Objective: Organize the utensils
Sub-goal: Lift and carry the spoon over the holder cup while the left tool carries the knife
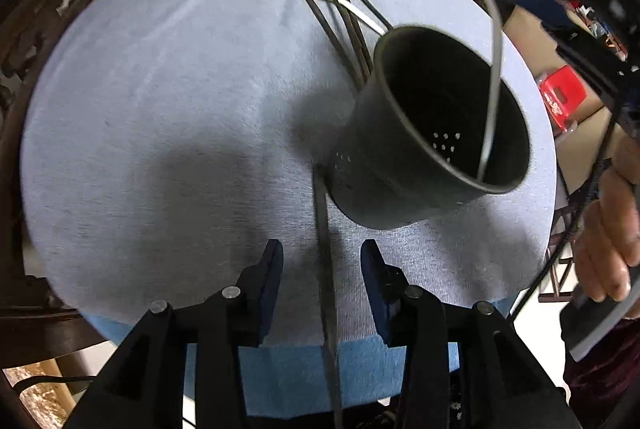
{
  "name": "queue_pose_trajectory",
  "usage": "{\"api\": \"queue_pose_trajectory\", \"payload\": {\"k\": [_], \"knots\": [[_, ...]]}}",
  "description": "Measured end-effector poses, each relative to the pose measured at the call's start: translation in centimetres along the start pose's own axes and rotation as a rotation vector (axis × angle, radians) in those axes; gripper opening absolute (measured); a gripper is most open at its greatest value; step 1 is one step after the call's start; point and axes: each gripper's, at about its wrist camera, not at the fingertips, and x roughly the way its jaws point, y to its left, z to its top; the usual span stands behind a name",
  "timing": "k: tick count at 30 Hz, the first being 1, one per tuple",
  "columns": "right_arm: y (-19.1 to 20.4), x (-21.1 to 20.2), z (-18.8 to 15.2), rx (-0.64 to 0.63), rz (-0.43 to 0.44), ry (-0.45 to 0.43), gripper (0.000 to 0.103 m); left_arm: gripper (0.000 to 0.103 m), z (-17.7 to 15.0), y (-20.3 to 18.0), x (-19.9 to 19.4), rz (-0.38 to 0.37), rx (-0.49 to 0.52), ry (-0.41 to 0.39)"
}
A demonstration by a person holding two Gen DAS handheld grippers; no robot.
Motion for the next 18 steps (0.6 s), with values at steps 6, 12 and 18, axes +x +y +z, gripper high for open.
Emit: {"api": "queue_pose_trajectory", "payload": {"k": [6, 12, 18], "knots": [[0.0, 0.2, 0.0, 0.008, 0.001, 0.006, 0.032, 0.023, 0.4, 0.9, 1.4, 0.015, -0.039, -0.028], [0.0, 0.2, -0.2, 0.014, 0.005, 0.004, 0.032, 0.007, 0.5, 1.6, 1.3, -0.031, -0.062, -0.046], [0.1, -0.1, -0.2, 0.014, 0.013, -0.008, 0.033, 0.005, 0.4, 2.7, -3.1, -0.006, -0.093, -0.180]]}}
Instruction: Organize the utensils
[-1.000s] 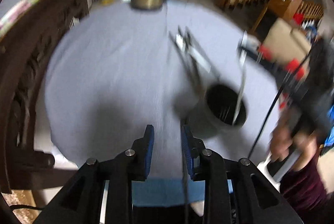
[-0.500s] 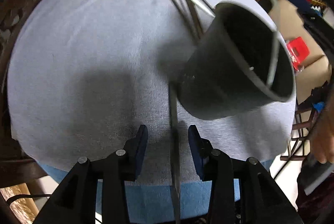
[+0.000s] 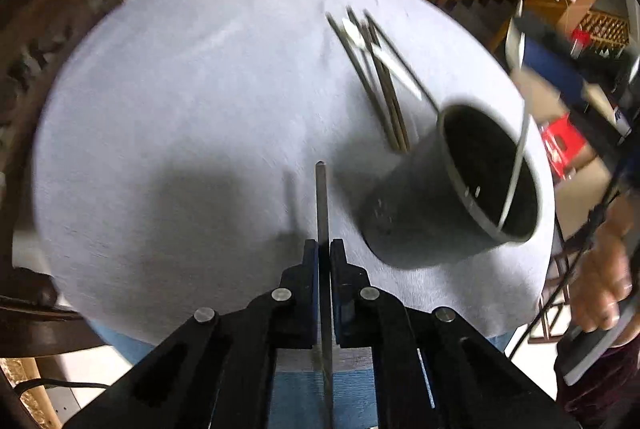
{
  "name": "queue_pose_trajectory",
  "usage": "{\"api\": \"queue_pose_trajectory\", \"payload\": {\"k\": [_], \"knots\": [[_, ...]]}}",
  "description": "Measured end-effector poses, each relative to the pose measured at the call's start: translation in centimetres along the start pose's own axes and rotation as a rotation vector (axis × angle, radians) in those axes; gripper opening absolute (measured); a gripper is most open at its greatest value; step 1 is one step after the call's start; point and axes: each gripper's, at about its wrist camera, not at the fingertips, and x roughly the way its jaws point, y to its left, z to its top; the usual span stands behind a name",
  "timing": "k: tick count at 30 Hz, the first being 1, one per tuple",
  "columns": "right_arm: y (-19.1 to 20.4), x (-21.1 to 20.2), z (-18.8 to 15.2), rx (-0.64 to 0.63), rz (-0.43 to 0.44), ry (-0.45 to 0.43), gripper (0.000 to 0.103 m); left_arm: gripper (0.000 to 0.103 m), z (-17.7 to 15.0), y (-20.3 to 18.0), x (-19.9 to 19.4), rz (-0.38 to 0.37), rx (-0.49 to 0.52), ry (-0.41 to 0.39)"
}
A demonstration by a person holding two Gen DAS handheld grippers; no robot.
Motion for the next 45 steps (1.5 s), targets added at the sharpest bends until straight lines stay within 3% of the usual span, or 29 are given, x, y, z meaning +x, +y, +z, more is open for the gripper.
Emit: {"api": "queue_pose_trajectory", "payload": {"k": [4, 12, 18, 22, 28, 34, 38, 45], "knots": [[0.1, -0.4, 0.0, -0.006, 0.000, -0.016, 0.032, 0.005, 2.0, -0.2, -5.9, -0.001, -0.001, -0.164], [-0.8, -0.9, -0.4, 0.020, -0.012, -0.017, 0.032, 0.005, 6.0, -2.6, -15.6, -0.089, 0.042, -0.516], [-1.3, -1.5, -0.1, 0.034, -0.009, -0.033, 0.032, 0.005, 7.4, -4.7, -18.4, -0.130, 0.095, -0.613], [-1.2, -1.3, 0.0, 0.040, 0.003, -0.035, 0.032, 0.005, 7.2, -5.2, -18.7, -0.101, 0.095, -0.689], [-1.4, -1.1, -0.4, 0.039, 0.004, -0.029, 0.033, 0.005, 7.2, -4.8, -14.8, -0.050, 0.044, -0.714], [-1.9, -1.9, -1.0, 0.047, 0.028, 0.003, 0.036, 0.005, 5.3, -3.5, -10.7, -0.038, 0.018, -0.556], [-2.0, -3.0, -1.4, 0.039, 0.045, 0.001, 0.053, 0.006, 3.4, -2.5, -10.4, -0.047, 0.004, -0.479], [-3.9, -4.3, -0.6, 0.109, 0.000, -0.053, 0.054, 0.017, 3.4, -0.2, -13.2, -0.043, -0.037, -0.539]]}}
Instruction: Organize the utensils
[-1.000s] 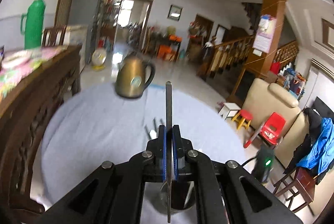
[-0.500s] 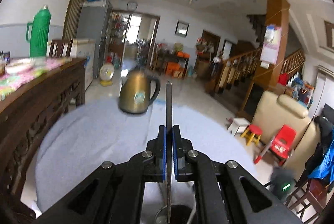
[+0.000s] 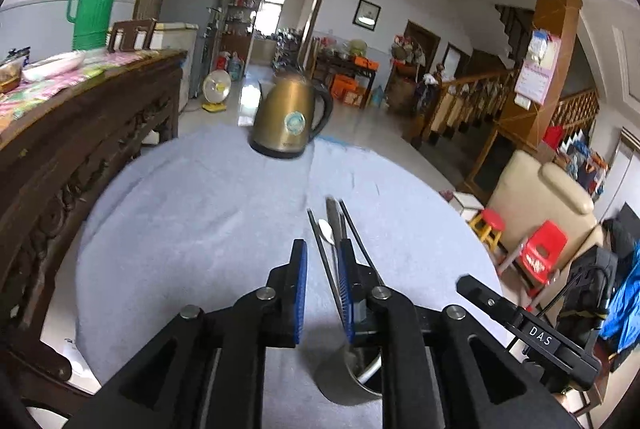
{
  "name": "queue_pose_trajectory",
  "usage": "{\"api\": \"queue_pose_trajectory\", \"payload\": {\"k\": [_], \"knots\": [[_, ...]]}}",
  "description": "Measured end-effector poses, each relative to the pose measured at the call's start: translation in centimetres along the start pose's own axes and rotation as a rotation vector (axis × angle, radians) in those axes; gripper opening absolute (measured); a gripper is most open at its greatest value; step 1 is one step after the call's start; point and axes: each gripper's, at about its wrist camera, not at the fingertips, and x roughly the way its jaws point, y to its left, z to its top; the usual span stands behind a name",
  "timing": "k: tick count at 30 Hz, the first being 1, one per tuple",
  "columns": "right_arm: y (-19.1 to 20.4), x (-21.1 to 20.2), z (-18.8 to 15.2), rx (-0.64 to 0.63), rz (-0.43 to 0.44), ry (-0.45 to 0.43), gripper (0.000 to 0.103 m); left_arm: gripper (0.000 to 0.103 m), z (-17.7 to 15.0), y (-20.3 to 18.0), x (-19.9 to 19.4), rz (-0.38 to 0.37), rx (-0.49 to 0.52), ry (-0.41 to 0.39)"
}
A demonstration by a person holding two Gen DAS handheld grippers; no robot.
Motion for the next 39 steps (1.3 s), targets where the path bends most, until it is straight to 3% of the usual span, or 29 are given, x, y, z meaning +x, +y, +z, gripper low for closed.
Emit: {"api": "queue_pose_trajectory", "payload": {"k": [4, 9, 15, 21, 24, 30, 39], "knots": [[-1.4, 0.1, 0.7, 0.036, -0.026, -0.006, 0.054, 0.021, 1.5, 1.8, -0.2, 0.013, -0.032, -0.029], [-3.6, 1.4, 1.5, 0.075, -0.062, 0.025, 0.053, 0.021, 2.3, 4.6, 2.0, 0.041, -0.070, 0.008], [-5.5, 4.6, 3.3, 0.078, -0.079, 0.111, 0.053, 0.021, 2.5, 7.7, 7.9, 0.055, -0.110, 0.151], [-7.0, 9.3, 5.1, 0.057, -0.092, 0.220, 0.051, 0.021, 1.8, 8.4, 14.6, 0.052, -0.102, 0.301], [-8.0, 11.4, 6.1, 0.075, -0.098, 0.247, 0.049, 0.021, 2.2, 7.9, 17.8, 0.036, -0.103, 0.357], [-9.5, 14.5, 7.5, 0.085, -0.106, 0.276, 0.045, 0.021, 4.8, 4.1, 25.1, -0.018, -0.014, 0.413], [-12.8, 16.2, 8.2, 0.098, -0.139, 0.286, 0.045, 0.023, 7.1, -2.1, 36.9, -0.085, 0.045, 0.551]]}}
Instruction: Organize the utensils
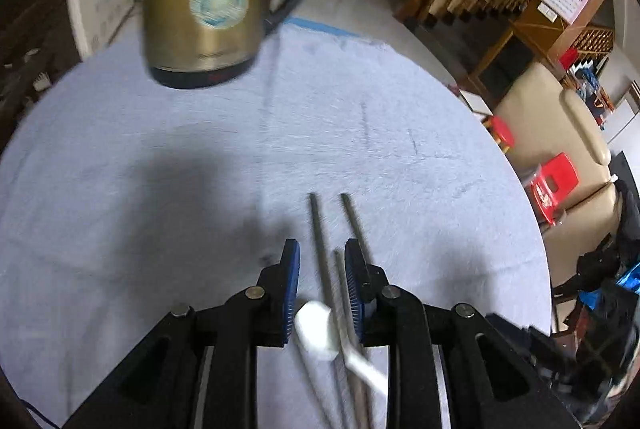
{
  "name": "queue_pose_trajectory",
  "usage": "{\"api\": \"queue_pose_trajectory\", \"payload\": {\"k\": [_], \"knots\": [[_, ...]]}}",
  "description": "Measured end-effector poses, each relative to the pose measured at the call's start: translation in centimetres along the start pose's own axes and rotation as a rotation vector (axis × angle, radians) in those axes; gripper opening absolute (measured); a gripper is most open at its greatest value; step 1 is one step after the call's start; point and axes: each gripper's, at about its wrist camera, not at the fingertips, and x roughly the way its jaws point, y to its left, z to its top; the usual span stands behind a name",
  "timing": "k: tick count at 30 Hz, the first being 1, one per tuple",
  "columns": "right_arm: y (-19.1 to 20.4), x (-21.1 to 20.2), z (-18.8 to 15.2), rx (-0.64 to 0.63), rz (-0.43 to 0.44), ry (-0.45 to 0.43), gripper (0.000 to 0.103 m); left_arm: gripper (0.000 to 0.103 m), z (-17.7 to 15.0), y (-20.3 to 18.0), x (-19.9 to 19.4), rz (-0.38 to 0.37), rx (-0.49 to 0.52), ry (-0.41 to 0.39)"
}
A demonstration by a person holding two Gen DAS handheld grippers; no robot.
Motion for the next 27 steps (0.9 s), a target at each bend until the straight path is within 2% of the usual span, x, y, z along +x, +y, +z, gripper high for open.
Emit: {"api": "queue_pose_trajectory", "payload": {"k": [3, 9, 12, 13, 15, 21, 24, 27], "knots": [[-1.0, 0.0, 0.5, 0.004, -0.008, 0.002, 0.045, 0.023, 1.2, -0.4, 2.5, 0.000, -0.013, 0.047], [-2.0, 0.1, 1.5, 0.015, -0.003, -0.006, 0.045, 0.023, 1.9, -0.6, 4.8, 0.026, -0.019, 0.086], [-1.7, 0.4, 1.8, 0.008, -0.002, -0.004, 0.045, 0.018, 2.0, -0.6, 6.0, 0.028, -0.016, 0.125], [-1.6, 0.6, 2.0, 0.003, -0.003, -0.001, 0.045, 0.012, 2.0, -0.5, 6.4, 0.033, -0.017, 0.137], [-1.3, 0.8, 2.1, -0.002, -0.003, 0.003, 0.045, 0.009, 2.3, -0.3, 6.4, 0.038, -0.017, 0.128], [0.6, 3.0, 4.2, -0.045, -0.058, 0.069, 0.037, 0.007, 2.8, 1.1, 5.5, 0.046, -0.025, 0.160], [2.8, 4.9, 6.3, -0.105, -0.101, 0.135, 0.037, 0.007, 3.1, 2.2, 3.1, -0.004, -0.057, 0.144], [5.1, 7.6, 8.6, -0.138, -0.115, 0.243, 0.037, 0.007, 3.2, 3.1, -0.4, -0.007, -0.054, 0.107]]}}
